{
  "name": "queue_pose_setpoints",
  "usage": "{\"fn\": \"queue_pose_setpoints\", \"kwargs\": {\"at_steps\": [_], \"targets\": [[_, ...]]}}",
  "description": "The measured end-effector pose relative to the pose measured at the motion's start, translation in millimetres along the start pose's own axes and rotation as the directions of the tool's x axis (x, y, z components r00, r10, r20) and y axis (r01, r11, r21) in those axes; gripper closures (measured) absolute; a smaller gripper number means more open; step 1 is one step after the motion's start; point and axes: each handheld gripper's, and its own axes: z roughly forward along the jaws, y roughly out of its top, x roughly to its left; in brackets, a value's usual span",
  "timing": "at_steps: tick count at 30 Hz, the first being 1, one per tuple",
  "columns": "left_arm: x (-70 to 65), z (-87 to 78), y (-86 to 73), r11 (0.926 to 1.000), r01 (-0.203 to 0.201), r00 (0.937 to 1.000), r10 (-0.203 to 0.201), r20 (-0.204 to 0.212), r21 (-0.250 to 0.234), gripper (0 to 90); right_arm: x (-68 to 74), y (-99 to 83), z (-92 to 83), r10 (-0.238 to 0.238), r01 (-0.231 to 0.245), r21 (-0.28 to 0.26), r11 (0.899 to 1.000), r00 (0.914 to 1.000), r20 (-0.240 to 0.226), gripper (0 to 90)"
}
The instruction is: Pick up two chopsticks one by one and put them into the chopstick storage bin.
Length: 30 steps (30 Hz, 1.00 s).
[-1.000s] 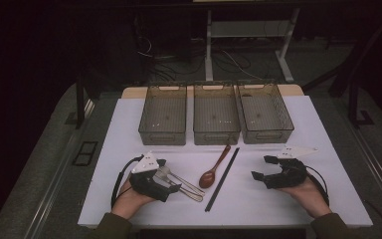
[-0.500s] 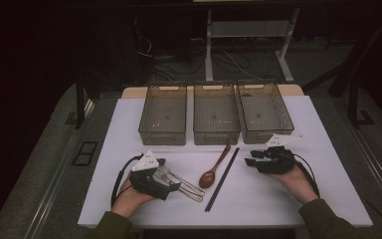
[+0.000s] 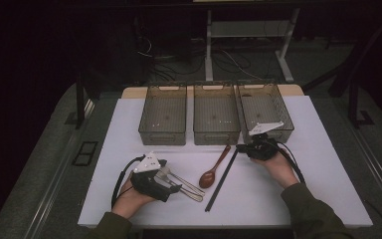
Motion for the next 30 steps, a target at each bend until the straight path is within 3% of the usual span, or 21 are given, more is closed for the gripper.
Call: {"fn": "queue_pose_setpoints", "kwargs": {"at_steps": [7, 16, 30], "targets": [[0.2, 0.2, -0.3, 1.0000, -0.004, 1.0000, 0.004, 0.001, 0.004, 0.0, -5.8, 8.5, 16.3, -0.008, 0.007, 0.021, 1.000, 0.9998, 0.018, 88.9], [0.2, 0.4, -0.3, 1.0000, -0.004, 1.0000, 0.004, 0.001, 0.005, 0.0, -8.4, 6.8, 30.1, -0.018, 0.014, 0.074, 0.997, 0.9984, 0.053, 88.9], [-0.1, -0.2, -0.3, 1.0000, -0.005, 1.0000, 0.005, 0.004, 0.003, 0.0, -8.1, 2.2, 23.9, -0.041, 0.033, 0.107, 0.994, 0.9964, 0.074, 88.9]]}}
